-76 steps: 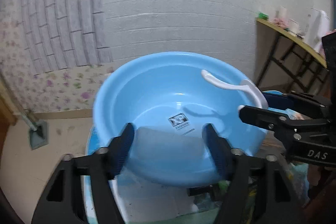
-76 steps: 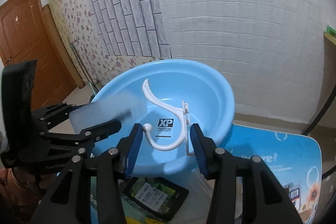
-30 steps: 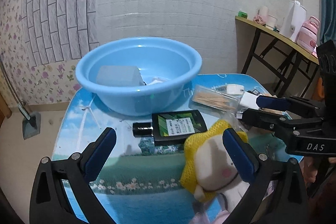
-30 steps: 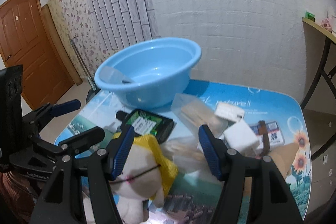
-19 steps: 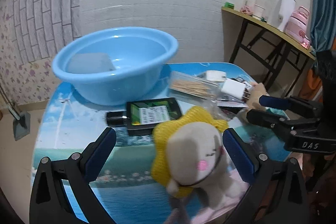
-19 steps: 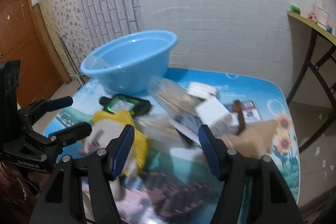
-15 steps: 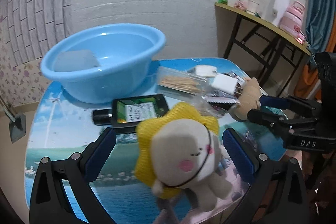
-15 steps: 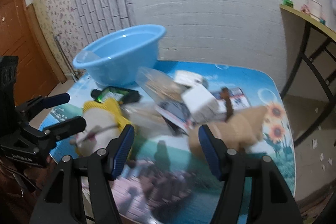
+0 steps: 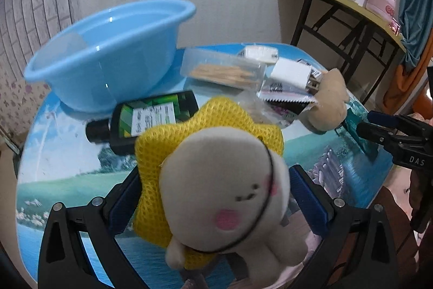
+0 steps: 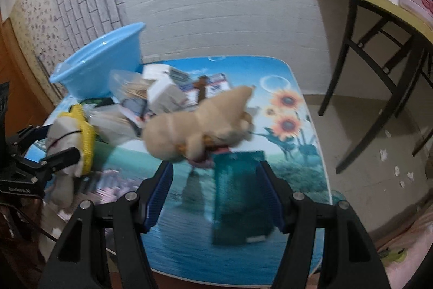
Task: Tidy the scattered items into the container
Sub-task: 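Grasp the white plush toy with the left gripper while the right gripper grasps the green packet, then carry the plush toy and green packet to the basin and release both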
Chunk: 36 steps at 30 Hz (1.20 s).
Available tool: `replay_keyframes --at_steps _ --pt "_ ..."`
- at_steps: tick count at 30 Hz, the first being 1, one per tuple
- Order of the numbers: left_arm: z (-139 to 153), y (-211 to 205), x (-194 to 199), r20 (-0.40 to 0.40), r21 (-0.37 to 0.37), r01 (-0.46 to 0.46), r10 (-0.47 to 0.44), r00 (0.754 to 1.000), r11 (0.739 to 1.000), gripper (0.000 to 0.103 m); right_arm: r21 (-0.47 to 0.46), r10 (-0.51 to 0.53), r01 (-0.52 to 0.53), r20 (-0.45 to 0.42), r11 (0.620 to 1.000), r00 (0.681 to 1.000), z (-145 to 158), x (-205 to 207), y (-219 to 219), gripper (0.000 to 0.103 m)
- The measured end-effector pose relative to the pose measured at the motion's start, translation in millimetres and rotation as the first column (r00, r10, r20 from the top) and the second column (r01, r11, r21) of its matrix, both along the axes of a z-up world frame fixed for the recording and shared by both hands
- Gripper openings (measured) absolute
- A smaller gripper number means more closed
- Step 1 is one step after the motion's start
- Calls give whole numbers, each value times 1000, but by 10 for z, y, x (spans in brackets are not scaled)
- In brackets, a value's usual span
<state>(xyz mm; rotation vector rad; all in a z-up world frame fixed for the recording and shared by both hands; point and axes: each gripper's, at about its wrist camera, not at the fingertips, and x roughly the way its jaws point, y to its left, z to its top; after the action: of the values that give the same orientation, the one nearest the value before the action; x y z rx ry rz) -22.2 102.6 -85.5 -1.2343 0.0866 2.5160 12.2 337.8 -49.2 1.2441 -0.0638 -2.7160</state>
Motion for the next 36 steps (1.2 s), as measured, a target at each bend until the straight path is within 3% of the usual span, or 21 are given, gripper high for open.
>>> replay_keyframes --at_steps 12,13,14,15,20,30,36 --pt "-82 29 1 27 6 -11 11 1000 1000 102 25 -17 16 19 1000 1000 -178 14 97 63" --pt "-71 34 13 16 -1 -14 14 1000 1000 98 33 -19 19 14 999 1000 -181 16 96 60" --pt "-58 44 26 4 -11 -11 11 1000 1000 94 41 -19 19 11 999 1000 -180 19 94 47" --pt "-47 50 31 0 -12 -3 3 1000 1000 83 44 -13 13 9 999 1000 -172 20 90 46" --pt "2 76 70 -16 -30 9 -9 1000 1000 79 27 8 -9 15 1000 1000 -152 48 51 45" --pt "316 -141 145 -82 35 -18 20 996 999 78 9 61 -61 -37 998 997 107 169 -126 44" --pt "482 -323 146 -116 27 -63 66 991 998 78 -10 134 -136 -82 991 988 313 187 -383 44"
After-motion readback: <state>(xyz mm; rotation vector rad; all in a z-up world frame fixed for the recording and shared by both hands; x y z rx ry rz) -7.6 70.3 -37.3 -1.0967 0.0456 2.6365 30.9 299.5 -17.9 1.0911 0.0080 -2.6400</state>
